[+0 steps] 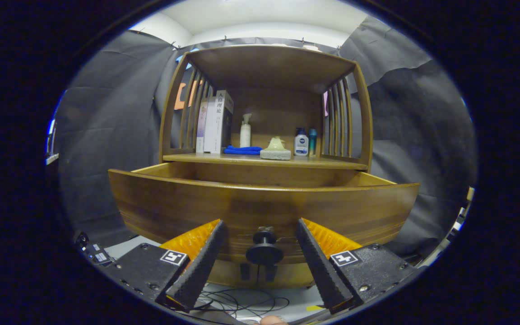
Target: Pull open the drawer, take out the items inside it, and place them on the countertop above the cabinet.
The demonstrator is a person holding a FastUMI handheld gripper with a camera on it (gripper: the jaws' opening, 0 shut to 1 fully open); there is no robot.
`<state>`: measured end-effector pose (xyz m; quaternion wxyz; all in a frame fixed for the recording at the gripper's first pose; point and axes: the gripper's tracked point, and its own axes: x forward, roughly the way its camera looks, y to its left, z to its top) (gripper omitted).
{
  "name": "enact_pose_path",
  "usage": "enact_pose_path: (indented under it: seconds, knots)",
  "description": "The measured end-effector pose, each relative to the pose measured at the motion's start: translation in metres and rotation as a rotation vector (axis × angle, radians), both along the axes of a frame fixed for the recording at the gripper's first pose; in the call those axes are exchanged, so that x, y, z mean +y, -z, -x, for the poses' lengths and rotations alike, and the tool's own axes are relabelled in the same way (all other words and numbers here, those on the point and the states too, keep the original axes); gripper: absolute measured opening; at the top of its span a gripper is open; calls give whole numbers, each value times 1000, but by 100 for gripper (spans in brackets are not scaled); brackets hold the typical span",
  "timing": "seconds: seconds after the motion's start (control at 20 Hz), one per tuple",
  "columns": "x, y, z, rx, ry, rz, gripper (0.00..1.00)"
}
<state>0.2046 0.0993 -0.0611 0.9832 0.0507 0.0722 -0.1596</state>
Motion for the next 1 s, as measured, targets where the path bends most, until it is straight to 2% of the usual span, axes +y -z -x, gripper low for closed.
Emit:
enact_pose_path:
  seconds: [0.15,0.75,1.0]
  knots:
    - [1,3,-5,-16,28,0,100]
    - [2,1,-3,-35,27,-5,100]
    - [-9,-2,-26,-16,20,-3,100]
